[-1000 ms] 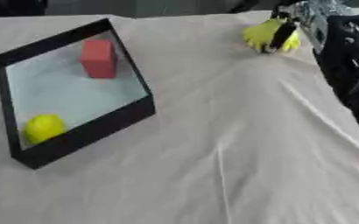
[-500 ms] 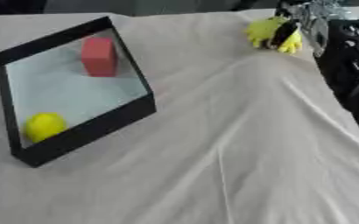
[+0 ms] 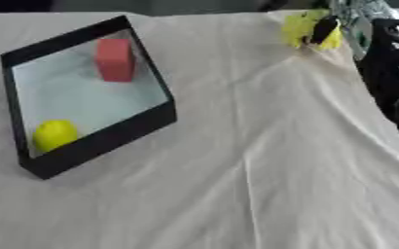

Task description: Pick up objects on the table and place them in the box.

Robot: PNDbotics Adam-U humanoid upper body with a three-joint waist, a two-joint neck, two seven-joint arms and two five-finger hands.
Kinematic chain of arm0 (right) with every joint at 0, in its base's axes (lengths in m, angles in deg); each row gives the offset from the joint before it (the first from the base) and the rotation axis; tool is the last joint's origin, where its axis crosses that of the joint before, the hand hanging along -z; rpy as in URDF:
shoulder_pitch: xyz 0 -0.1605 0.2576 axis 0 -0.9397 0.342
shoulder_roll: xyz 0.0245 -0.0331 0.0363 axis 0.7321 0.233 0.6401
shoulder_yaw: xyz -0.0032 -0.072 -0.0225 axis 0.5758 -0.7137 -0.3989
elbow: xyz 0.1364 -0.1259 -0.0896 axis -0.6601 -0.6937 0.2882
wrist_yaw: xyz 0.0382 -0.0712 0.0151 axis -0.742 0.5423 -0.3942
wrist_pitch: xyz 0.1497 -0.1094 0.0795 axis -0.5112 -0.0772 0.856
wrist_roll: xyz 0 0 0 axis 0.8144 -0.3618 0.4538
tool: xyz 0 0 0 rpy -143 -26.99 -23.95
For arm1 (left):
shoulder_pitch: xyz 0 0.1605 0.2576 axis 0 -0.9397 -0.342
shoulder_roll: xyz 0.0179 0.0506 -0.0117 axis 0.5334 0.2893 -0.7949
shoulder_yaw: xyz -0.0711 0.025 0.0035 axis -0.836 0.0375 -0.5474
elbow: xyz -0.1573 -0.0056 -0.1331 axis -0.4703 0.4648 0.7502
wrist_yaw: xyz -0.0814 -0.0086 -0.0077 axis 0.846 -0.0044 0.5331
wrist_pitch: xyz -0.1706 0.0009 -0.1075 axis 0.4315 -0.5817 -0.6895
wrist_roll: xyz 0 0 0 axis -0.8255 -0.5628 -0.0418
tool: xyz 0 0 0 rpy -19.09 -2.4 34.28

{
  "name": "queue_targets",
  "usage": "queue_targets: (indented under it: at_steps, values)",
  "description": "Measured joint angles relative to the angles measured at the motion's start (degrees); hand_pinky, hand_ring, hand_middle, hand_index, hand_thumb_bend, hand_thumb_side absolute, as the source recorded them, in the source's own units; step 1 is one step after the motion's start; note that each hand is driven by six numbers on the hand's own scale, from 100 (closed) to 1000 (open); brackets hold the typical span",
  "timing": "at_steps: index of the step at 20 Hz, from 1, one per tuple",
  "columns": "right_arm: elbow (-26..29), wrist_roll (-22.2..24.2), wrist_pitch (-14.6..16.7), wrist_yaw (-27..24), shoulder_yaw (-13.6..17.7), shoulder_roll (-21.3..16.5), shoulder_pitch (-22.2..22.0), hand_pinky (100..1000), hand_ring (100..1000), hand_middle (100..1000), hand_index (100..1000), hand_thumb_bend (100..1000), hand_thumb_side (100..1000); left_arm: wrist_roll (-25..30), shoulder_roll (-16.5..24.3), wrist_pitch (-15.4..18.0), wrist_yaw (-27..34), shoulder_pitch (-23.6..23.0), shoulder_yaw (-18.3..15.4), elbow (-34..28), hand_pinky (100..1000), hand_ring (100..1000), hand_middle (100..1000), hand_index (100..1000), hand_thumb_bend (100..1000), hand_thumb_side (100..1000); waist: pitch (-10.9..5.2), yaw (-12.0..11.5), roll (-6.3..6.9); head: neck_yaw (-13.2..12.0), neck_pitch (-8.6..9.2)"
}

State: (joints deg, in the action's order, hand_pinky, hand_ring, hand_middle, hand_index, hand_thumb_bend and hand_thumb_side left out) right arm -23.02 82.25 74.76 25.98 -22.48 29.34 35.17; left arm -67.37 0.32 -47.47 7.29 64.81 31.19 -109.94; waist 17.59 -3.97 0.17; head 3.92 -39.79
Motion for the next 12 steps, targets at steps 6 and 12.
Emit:
queue_targets:
  at_steps: [6, 12]
  values:
    - [2.1, 0.3, 0.8, -2.9, 0.0, 0.0, 0.0, 805, 628, 412, 585, 402, 100, 0.0, 0.0, -0.2, 0.0, -0.1, 0.0, 0.0, 888, 747, 774, 787, 143, 886, -1.22, 0.0, -0.63, -0.5, -1.23]
    - [5.9, 1.0, 4.8, -7.2, -1.5, -0.2, 0.0, 800, 613, 404, 581, 402, 114, -0.1, 0.3, -0.4, 0.0, -0.3, 0.0, 0.0, 888, 747, 775, 787, 145, 884, -2.05, 0.1, -1.06, -1.0, -2.08]
